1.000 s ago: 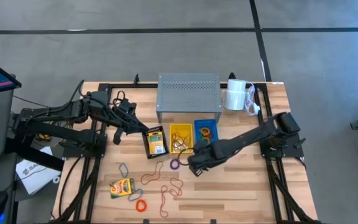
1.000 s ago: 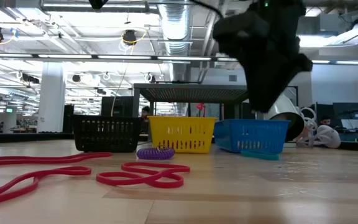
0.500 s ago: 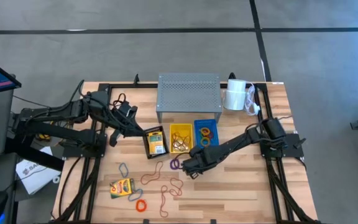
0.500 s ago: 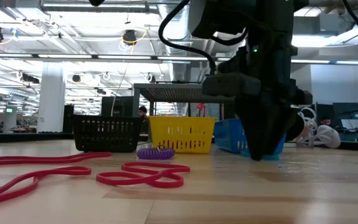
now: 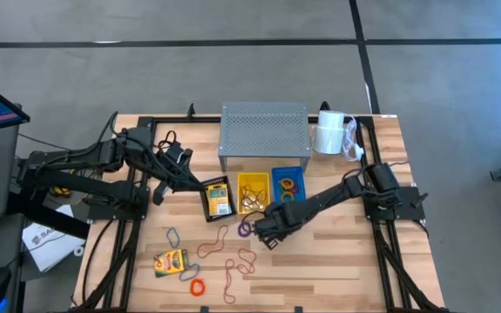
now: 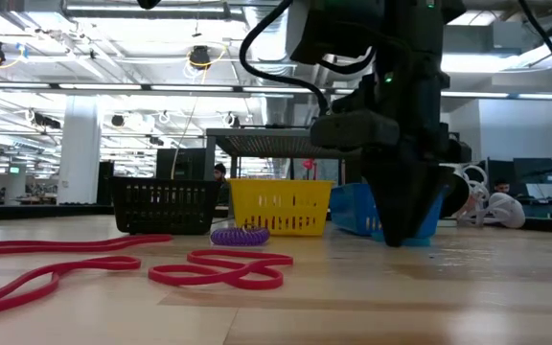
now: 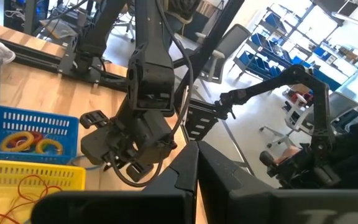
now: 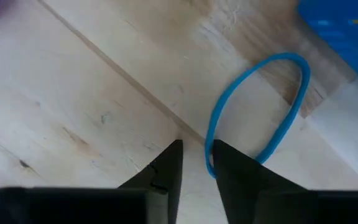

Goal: Pick & Place Office Desk Supplies
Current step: Put the blue rubber band into the yellow basket

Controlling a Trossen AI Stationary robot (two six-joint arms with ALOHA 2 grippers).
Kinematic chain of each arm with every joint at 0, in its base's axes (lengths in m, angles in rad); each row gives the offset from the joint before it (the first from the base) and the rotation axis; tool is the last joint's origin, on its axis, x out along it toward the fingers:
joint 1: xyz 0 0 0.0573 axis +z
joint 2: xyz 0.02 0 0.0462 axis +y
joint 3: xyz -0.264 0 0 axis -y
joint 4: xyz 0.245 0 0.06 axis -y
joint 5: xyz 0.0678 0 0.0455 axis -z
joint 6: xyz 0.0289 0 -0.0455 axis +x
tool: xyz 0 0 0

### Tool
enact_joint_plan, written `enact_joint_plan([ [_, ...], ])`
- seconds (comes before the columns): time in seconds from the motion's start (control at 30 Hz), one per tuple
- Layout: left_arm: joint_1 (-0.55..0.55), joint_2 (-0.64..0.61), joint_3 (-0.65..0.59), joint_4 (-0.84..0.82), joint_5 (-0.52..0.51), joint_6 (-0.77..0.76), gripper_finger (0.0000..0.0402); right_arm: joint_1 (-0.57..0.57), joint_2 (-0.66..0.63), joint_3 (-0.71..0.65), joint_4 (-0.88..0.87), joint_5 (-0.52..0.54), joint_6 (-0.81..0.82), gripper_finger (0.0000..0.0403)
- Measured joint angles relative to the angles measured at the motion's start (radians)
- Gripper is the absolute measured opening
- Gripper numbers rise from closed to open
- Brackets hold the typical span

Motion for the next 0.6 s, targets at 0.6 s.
enact_joint_plan([
  [0.6,0.000,0.000,0.000,0.000,0.000,-0.001,0.0002,0.018,-0.026,-0.004,0.066,-0.041,-0.050,0.0002],
])
